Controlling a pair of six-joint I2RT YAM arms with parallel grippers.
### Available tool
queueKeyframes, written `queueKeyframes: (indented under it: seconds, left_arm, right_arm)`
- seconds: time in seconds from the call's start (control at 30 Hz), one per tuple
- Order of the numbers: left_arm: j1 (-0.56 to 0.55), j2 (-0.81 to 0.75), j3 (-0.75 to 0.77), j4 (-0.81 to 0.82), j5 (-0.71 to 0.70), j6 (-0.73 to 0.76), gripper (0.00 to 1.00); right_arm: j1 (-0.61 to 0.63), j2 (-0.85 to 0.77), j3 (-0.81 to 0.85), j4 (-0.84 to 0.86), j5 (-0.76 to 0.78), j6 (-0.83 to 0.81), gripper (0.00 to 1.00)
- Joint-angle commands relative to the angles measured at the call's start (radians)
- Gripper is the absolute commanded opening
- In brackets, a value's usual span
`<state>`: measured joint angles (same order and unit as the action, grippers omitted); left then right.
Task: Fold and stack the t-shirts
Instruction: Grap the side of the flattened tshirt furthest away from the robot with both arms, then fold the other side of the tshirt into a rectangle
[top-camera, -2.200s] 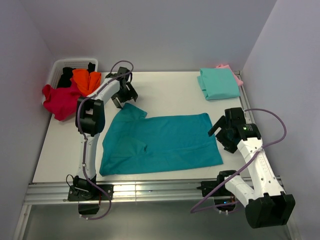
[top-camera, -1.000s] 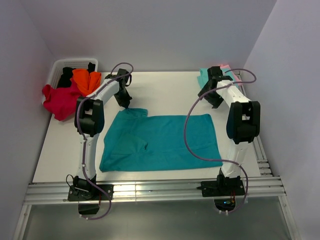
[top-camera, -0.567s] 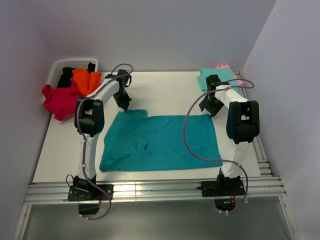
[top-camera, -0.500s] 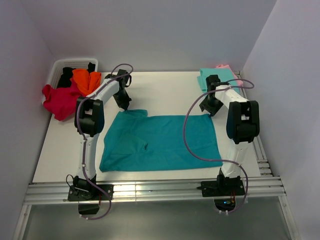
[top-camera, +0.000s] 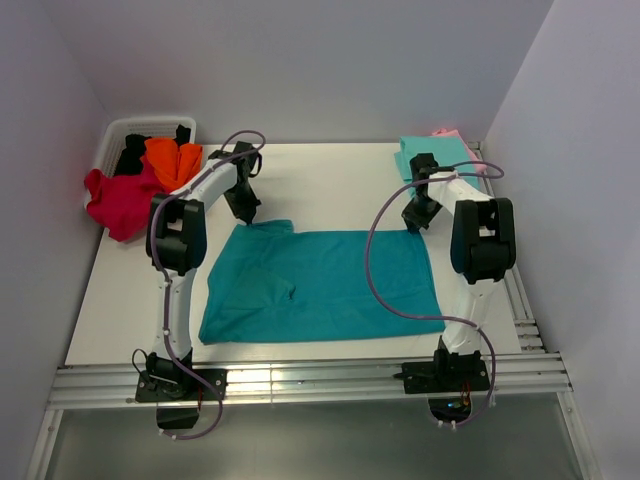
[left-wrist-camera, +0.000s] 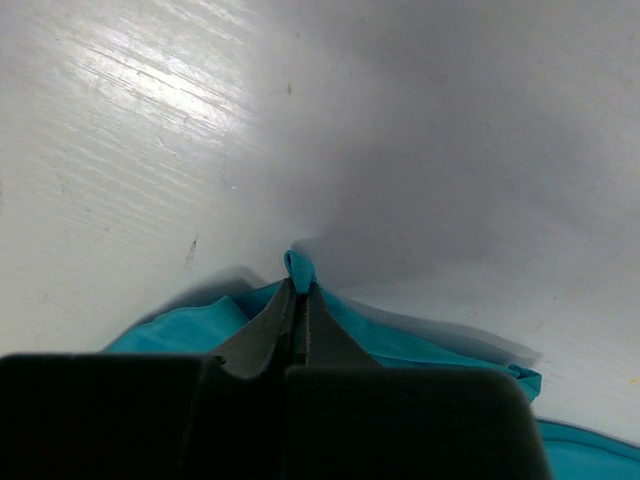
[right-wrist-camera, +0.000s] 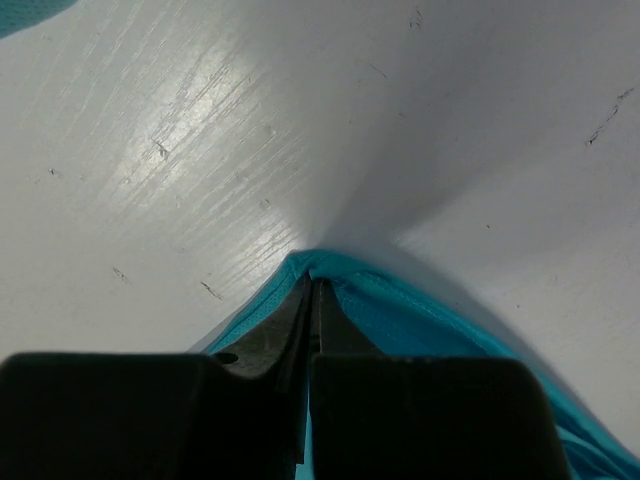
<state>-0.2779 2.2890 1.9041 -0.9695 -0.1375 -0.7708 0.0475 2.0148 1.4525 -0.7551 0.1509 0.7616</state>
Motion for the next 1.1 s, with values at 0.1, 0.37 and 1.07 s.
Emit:
queueKeyframes:
  seconds: [0.1,0.37,1.07]
  left_arm:
    - [0.003,-0.1,0.078,-0.055,-0.074,0.034,0.0]
    - [0.005,-0.203,0.034,-0.061,-0.091,0.036,0.0]
    - [-0.069,-0.792,-0.618,0.018,-0.131,-0.054,0.0]
  right_arm:
    - [0.002,-0.073,0.065,-0.03,0.016,-0.015,0.0]
    - [0.003,-0.195,0.097,-0.078,-0.001,-0.01,0.0]
    - [0.017,-0.582,-0.325,-0.026,0.021,0.008,0.0]
